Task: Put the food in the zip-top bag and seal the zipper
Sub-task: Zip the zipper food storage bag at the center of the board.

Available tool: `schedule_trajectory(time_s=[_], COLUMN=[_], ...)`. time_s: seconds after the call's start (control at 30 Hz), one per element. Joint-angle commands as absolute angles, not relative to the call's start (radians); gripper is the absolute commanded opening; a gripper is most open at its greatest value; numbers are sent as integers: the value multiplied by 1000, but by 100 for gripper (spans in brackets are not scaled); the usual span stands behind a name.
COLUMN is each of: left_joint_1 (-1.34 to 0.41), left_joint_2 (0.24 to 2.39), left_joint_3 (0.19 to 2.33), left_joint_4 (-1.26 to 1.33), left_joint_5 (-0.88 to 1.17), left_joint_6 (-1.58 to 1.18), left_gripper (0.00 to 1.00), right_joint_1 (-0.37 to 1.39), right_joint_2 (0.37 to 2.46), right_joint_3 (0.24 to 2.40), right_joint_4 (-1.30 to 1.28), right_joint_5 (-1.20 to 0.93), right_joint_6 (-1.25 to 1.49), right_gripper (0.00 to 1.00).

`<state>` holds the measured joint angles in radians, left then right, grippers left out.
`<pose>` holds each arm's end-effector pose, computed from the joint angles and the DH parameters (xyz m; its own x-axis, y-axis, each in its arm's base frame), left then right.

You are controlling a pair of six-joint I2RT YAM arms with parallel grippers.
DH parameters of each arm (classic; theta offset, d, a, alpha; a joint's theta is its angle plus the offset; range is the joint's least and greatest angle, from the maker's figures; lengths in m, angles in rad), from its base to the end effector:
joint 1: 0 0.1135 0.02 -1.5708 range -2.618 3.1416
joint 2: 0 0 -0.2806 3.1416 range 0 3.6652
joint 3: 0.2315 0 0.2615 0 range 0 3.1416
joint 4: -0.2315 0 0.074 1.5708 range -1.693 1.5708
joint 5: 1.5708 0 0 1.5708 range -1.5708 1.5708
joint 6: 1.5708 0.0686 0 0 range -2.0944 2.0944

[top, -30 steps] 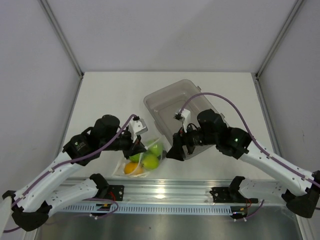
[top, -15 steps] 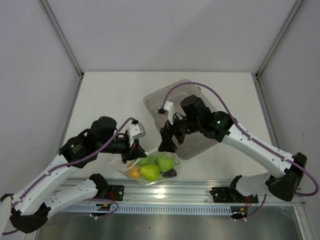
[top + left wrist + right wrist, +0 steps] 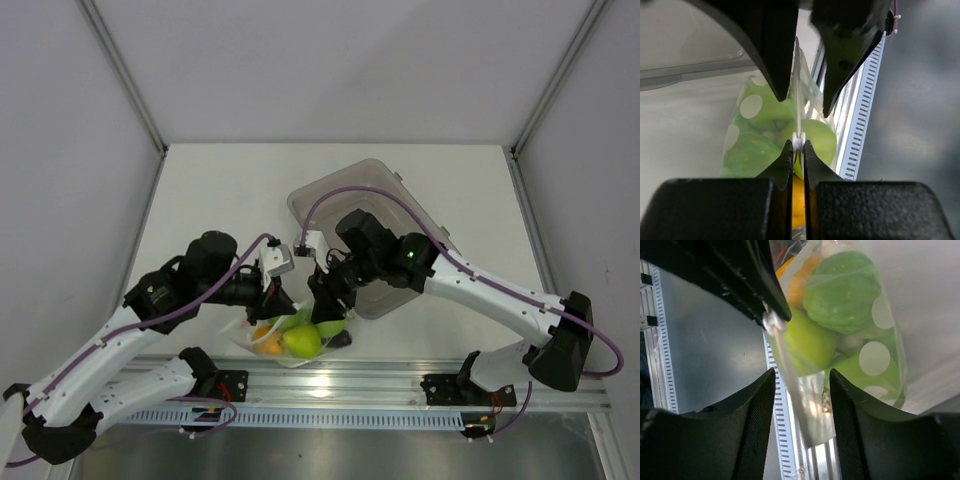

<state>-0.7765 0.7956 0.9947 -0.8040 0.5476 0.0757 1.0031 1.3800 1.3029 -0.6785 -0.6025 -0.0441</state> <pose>0.0965 -0.1448 0.3477 -0.3362 0.4207 -0.8426 0.9319 0.2779 -0.2330 0.1394 0.2909 0.3397 -0.3280 -0.5818 -0.7443 -0.9318 0.0697 0.3561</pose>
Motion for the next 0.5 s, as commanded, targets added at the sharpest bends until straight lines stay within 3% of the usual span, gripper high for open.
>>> schedule_trajectory(time_s=[0.0,0.27,0.37,0.4,0.47], left_joint_1=[-773,-773,-773,-773,-773], left_joint_2=[782,773,775,776,776], left_joint_3=[989,980,979,977,971], left_joint_4=[-741,-736,-736,-736,-736], left_joint_5=[586,597,597,595,586], left_joint_6=[61,60,60,60,60], left_gripper=[1,1,1,1,1], right_joint_1=[1012,1012,1011,1012,1014], right_joint_2=[1407,1436,1453,1454,1456], right_joint_3=[1299,1302,1304,1301,1296], right_joint_4=[-635,-543,-531,-525,-509], right_joint_5=[-632,-637,-626,-626,-629], right_joint_6=[-32,-5,-5,20,28], right_gripper=[50,47,29,15,0])
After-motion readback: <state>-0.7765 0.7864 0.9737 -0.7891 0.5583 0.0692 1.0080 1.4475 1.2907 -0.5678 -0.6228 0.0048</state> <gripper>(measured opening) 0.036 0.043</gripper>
